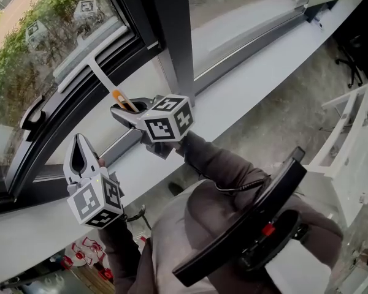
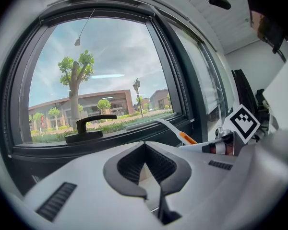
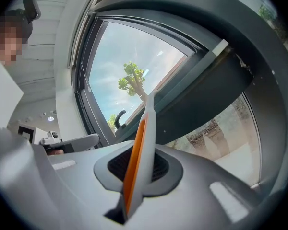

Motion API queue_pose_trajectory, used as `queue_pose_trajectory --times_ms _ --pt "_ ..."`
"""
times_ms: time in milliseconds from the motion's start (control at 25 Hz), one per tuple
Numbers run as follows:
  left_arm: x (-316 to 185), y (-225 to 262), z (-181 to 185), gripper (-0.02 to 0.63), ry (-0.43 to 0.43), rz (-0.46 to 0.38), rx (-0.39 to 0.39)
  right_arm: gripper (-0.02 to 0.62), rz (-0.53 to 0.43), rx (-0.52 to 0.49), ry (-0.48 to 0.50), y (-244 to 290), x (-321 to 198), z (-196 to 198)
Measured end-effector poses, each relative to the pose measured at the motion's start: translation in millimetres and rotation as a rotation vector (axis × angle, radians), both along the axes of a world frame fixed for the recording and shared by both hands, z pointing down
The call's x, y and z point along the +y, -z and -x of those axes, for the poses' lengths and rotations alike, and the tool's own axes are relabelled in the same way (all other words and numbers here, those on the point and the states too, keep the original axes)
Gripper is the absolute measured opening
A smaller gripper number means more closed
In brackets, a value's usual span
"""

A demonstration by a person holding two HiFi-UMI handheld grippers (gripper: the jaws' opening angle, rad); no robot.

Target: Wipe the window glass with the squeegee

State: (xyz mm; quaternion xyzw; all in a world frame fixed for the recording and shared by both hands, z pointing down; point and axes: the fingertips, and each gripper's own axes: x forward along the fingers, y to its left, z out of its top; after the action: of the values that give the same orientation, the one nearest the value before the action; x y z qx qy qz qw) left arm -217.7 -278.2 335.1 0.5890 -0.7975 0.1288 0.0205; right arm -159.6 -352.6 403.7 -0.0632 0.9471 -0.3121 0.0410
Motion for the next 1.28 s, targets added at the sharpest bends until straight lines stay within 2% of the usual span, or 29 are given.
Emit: queue_pose_trajectory --times_ms 360,480,720,1280 --pt "5 0 3 0.002 0.004 0.012 -0.008 0.012 0.086 -0.074 0.069 -7 6 5" --pt "10 3 4 0.002 0.013 -0.002 -0.01 0.003 0.045 -0.056 0.087 -8 13 5" --pt "20 -3 9 0.002 0.002 -0.01 0.01 0.002 -0.04 -0.021 0.063 -9 23 2" --pt "54 -36 26 0.002 -0.046 -0.03 0.12 0.002 -0.182 -0.054 -0.016 31 60 -14"
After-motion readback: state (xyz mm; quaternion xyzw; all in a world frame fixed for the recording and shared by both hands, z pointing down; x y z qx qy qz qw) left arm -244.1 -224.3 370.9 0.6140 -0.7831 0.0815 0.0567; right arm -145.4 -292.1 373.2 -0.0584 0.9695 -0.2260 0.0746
